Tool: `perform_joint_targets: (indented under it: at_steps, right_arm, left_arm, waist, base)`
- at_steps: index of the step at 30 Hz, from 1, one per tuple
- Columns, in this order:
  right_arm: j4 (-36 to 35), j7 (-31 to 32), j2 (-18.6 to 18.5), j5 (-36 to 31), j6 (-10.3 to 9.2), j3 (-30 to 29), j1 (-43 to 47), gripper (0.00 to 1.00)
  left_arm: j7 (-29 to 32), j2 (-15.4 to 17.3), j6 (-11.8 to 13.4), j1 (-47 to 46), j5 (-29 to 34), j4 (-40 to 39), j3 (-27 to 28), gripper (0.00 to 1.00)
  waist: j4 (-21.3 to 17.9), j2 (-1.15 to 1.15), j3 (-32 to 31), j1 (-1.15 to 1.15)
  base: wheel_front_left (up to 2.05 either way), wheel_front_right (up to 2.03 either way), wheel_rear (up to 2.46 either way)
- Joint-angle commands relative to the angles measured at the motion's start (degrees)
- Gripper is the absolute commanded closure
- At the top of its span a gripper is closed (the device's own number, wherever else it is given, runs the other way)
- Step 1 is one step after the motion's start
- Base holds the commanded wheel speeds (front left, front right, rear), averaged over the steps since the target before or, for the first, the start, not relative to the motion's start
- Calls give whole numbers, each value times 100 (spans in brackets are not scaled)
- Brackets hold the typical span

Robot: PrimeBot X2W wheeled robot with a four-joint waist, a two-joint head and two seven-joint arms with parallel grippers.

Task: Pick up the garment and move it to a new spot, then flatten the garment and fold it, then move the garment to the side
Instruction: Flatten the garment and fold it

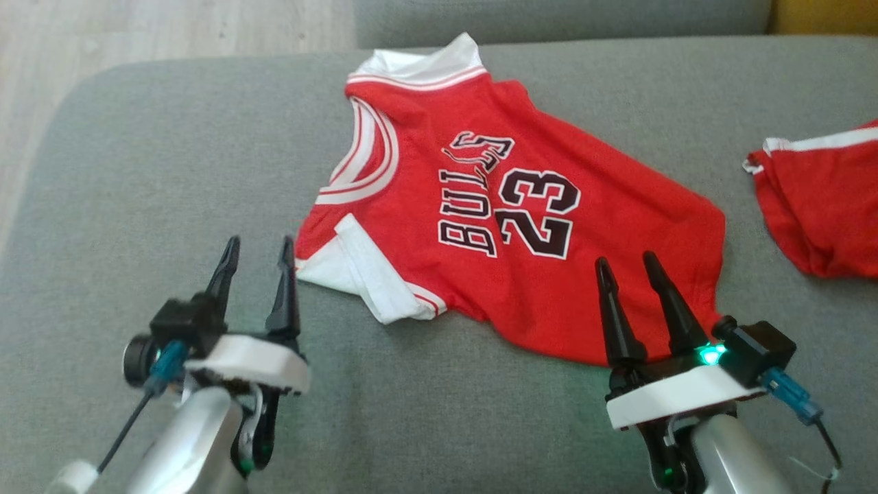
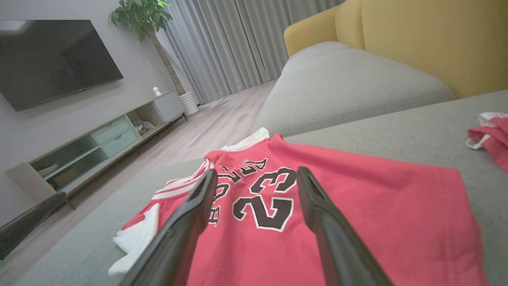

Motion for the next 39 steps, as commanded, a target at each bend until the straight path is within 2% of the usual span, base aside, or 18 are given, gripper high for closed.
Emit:
perform_joint_targets:
  at_steps: [1,5,10,22,31,32,33,34,35,39]
  right_arm:
    - [-191,-62,-11,-26,21,126,-145,0]
    - [-209,-62,-11,-19,21,171,-194,0]
    - [-235,-62,-11,-19,21,167,-252,0]
    - [-291,-62,-11,28,21,217,-362,0]
    - [-306,-62,-11,50,21,200,-376,0]
    - [-304,-62,-11,54,21,196,-378,0]
    - [-302,-62,-11,57,21,193,-379,0]
    - [-297,-62,-11,58,21,191,-379,0]
    - [-291,-62,-11,57,21,191,-379,0]
    - [-237,-62,-11,53,21,193,-378,0]
  left_arm:
    - [33,157,44,-335,41,-178,144,0]
    - [296,189,33,-578,105,-34,38,0]
    - [611,190,-133,-893,163,338,-162,0]
    - [713,104,-312,-1307,157,1188,-313,0]
    - [635,26,-458,-1490,136,1553,-404,0]
    - [632,13,-477,-1503,132,1583,-418,40]
    - [624,0,-497,-1516,130,1610,-433,66]
    - [604,-16,-518,-1530,127,1626,-447,97]
    - [564,-32,-533,-1542,124,1632,-452,100]
    - [411,-90,-559,-1545,111,1647,-472,100]
  waist:
    - [-73,0,96,1]
    - [-233,0,307,1]
    - [-430,0,530,1]
    - [-751,0,788,1]
    - [-826,0,858,1]
    - [-825,0,859,1]
    - [-823,0,857,1]
    - [-818,0,854,1]
    - [-813,0,848,1]
    - [-773,0,769,1]
  base:
    - [0,0,0]
    - [0,0,0]
    - [0,0,0]
    - [0,0,0]
    - [0,0,0]
    - [0,0,0]
    - [0,0,0]
    - [0,0,0]
    - [0,0,0]
    - [0,0,0]
